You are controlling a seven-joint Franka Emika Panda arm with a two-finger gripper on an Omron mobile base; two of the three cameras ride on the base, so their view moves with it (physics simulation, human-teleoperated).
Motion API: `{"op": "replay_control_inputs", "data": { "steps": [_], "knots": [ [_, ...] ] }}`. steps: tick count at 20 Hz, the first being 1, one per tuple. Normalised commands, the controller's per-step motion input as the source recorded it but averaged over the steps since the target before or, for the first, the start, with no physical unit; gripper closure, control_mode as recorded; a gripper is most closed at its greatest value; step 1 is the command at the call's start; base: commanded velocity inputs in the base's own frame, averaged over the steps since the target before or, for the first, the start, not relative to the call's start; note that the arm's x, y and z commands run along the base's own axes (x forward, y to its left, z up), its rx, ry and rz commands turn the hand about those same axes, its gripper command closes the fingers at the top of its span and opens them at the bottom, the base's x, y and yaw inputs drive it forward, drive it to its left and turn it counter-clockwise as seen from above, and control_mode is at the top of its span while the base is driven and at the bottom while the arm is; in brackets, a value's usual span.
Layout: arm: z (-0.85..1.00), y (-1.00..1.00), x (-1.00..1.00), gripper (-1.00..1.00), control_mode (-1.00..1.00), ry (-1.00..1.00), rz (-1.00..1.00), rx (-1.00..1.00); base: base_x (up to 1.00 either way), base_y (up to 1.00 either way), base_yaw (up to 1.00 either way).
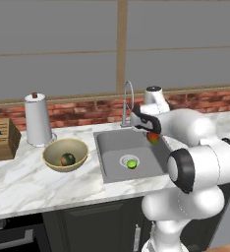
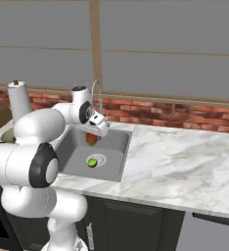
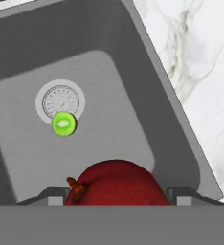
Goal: There is a mixed pile of frozen fruits and vegetables on the counter. Locate all the frozen vegetables and place the items in a bowl on the counter. Take all the frozen fruits and defrost them in a running sink.
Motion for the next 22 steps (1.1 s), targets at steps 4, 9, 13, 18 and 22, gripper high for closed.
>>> {"op": "replay_control_inputs", "data": {
  "steps": [4,9,13,18,22],
  "knots": [
    [-0.50,0.36,0.31,1.00,-1.00,0.05,0.00,0.07,0.00,0.00,0.00],
    [-0.25,0.07,0.09,1.00,-1.00,-0.02,-0.08,0.00,0.00,0.00,0.00],
    [-0.68,-0.33,0.31,1.00,-1.00,0.08,-0.17,0.00,0.00,0.00,0.00],
    [-0.62,-0.34,0.49,1.00,-1.00,0.03,-0.02,0.00,0.00,0.00,0.00],
    [-0.55,-0.07,0.61,1.00,-1.00,0.00,0.00,0.00,0.00,0.00,0.00]
  ]
}}
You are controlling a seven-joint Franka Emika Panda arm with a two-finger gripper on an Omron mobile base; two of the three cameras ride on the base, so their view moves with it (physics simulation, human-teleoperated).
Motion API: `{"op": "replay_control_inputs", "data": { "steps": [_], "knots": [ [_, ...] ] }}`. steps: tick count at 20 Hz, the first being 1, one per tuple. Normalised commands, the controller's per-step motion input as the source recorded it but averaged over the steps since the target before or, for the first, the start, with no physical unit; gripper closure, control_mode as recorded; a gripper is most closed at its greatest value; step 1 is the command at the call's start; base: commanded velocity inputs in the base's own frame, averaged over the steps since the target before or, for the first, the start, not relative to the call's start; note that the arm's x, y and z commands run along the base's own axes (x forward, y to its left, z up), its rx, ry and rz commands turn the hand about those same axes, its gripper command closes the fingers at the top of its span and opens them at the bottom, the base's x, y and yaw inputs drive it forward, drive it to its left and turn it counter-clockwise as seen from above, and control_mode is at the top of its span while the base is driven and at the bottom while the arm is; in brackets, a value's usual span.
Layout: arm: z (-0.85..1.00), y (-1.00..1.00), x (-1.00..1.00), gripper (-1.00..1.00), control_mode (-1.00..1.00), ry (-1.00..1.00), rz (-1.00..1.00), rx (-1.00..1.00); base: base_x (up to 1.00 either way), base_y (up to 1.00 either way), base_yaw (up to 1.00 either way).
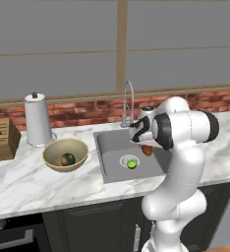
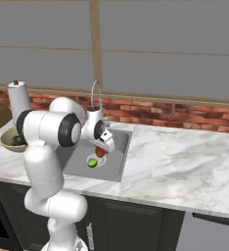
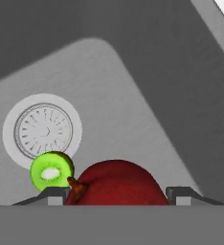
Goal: There is a mixed pile of frozen fruits and vegetables on the counter. Locate all the frozen vegetables and place the items in a bowl on the counter. Take all the frozen fruits and defrost them in a running sink.
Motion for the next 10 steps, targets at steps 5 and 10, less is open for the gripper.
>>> {"op": "replay_control_inputs", "data": {
  "steps": [5,10],
  "knots": [
    [-0.70,0.00,0.38,1.00,-1.00,0.08,0.00,0.02,0.00,0.00,0.00],
    [-0.82,0.00,0.58,1.00,-1.00,0.18,0.00,0.03,0.00,0.00,0.00]
  ]
}}
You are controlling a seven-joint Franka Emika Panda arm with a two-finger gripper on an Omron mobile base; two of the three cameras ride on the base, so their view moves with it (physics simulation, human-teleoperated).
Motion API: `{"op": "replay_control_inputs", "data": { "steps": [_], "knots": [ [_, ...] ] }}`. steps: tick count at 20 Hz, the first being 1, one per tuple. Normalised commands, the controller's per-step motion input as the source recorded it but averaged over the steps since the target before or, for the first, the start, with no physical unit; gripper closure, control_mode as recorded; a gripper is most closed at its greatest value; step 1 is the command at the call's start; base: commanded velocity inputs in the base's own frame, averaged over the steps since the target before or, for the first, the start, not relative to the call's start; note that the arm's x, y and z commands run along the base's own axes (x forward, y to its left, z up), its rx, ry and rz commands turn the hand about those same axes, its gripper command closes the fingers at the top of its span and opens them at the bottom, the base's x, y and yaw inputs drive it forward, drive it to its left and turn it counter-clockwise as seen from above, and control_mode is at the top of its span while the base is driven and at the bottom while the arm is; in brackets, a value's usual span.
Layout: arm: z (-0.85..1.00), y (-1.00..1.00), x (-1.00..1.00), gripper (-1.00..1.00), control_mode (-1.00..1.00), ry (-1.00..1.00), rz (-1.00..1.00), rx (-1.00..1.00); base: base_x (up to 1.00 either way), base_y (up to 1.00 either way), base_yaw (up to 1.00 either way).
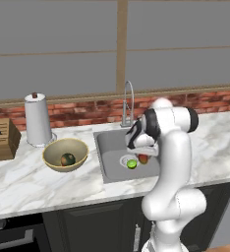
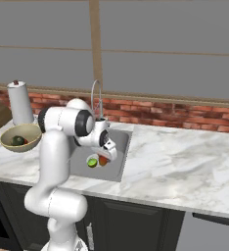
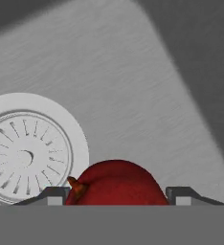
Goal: There is a mixed pile of frozen fruits and vegetables on the counter. Locate all the frozen vegetables and place the items in a bowl on the counter. Take all the frozen fruits and defrost them in a running sink.
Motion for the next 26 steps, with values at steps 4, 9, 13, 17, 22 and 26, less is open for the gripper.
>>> {"op": "replay_control_inputs", "data": {
  "steps": [4,9,13,17,22,26],
  "knots": [
    [-0.51,0.00,0.45,1.00,-1.00,0.03,0.00,0.00,0.00,0.00,0.00],
    [-0.32,0.01,0.28,1.00,-1.00,0.01,0.00,0.01,0.00,0.00,0.00],
    [-0.24,0.06,0.11,-1.00,-1.00,0.06,0.00,0.01,0.00,0.00,0.00],
    [-0.18,0.00,0.02,-1.00,-1.00,0.04,0.00,0.01,0.00,0.00,0.00],
    [-0.06,0.00,0.00,-1.00,-1.00,0.01,0.00,0.00,0.00,0.00,0.00],
    [0.24,0.00,-0.18,-1.00,-1.00,-0.06,0.00,0.00,0.00,0.00,0.00]
  ]
}}
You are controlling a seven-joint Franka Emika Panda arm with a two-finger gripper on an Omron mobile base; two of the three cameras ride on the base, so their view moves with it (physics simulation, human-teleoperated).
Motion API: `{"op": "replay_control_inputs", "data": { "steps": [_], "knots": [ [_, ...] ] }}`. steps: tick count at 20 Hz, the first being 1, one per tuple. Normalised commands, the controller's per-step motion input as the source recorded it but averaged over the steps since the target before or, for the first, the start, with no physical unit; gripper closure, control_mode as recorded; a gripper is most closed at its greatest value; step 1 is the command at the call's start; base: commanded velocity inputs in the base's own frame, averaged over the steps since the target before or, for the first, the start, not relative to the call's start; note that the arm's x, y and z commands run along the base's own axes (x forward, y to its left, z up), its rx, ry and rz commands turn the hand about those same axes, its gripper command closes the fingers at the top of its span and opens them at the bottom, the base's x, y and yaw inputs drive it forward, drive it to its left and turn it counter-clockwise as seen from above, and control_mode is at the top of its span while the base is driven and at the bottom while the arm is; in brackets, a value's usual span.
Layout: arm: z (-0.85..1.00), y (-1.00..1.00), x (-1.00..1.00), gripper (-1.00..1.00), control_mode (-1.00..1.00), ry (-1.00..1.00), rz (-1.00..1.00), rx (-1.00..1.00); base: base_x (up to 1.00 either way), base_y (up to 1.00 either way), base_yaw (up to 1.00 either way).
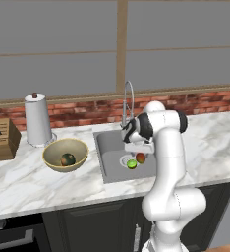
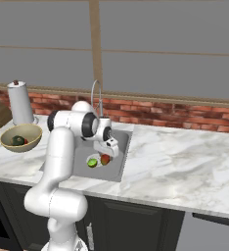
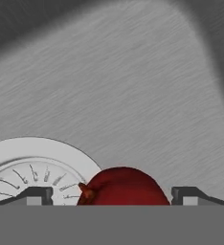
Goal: There is a mixed pile of frozen fruits and vegetables on the counter. Locate all the frozen vegetables and place the items in a bowl on the counter. Take all the frozen fruits and defrost them in a running sink.
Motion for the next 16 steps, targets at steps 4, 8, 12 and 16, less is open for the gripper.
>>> {"op": "replay_control_inputs", "data": {
  "steps": [4,8,12,16],
  "knots": [
    [0.46,0.00,-0.52,-1.00,-1.00,-0.19,0.00,0.00,0.00,0.00,0.00],
    [0.54,0.00,-0.58,-1.00,-1.00,-0.22,0.00,0.00,0.00,0.00,0.00],
    [0.53,0.00,-0.62,-1.00,-1.00,-0.21,0.00,0.00,0.00,0.00,0.00],
    [0.53,-0.04,-0.61,-1.00,-1.00,-0.17,0.00,0.00,0.00,0.00,0.00]
  ]
}}
